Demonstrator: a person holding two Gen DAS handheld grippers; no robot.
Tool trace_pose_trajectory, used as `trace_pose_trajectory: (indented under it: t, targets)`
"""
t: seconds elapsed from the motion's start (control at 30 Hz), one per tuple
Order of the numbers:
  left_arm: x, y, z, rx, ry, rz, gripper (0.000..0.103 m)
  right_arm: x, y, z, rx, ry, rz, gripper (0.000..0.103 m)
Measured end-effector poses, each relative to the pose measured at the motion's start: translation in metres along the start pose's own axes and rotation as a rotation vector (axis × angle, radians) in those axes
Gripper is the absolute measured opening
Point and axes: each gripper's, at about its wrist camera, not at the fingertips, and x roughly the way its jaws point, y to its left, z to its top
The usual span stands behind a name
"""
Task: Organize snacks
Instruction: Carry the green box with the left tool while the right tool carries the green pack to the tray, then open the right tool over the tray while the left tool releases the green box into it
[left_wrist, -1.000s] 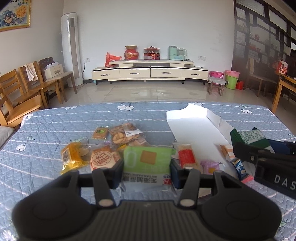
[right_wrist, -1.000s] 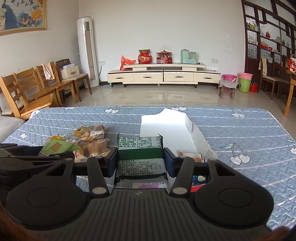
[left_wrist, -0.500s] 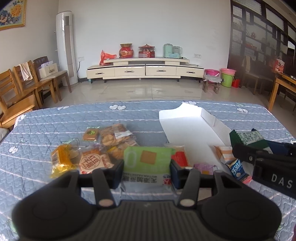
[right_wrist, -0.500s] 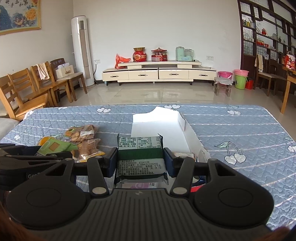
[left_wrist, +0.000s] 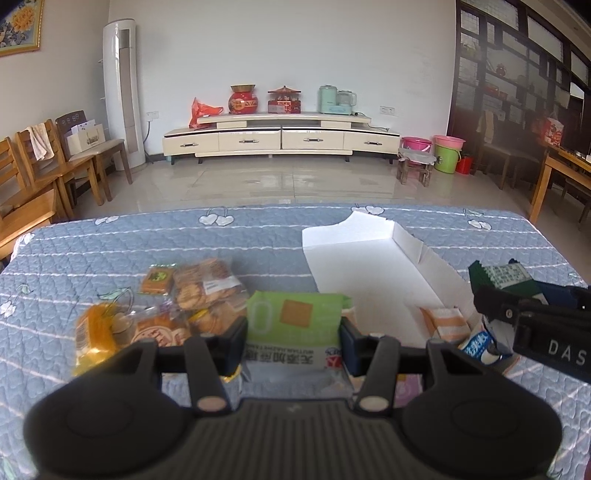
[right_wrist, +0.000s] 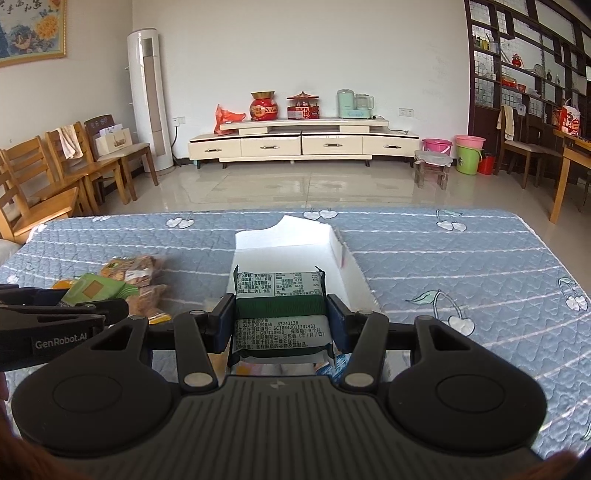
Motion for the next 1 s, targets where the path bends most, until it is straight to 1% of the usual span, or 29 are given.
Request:
trace_pose_trajectory:
  t: [0.27,0.47,0.83,1.0]
  targets:
    - [0.02,-0.012,0.016,-0.008,0.005,-0.02,0.05,0.02,-0.004,0.01,-0.001,0.004,-0.008,0.065]
    - [0.032,-0.025,0.024,0.005,0.007,-0.035,0.05,0.037,-0.011,0.018,0.001,0.015,-0.012,0.065]
    - [0.051,-0.042,0.032,0.022,0.02,-0.055,0.05,0.061,-0.018,0.028,0.016,0.037,0.007,0.065]
    - [0.064,-0.048,0.034,0.02,0.04,-0.063,0.05,0.072,-0.02,0.029,0.018,0.051,0.016,0.065]
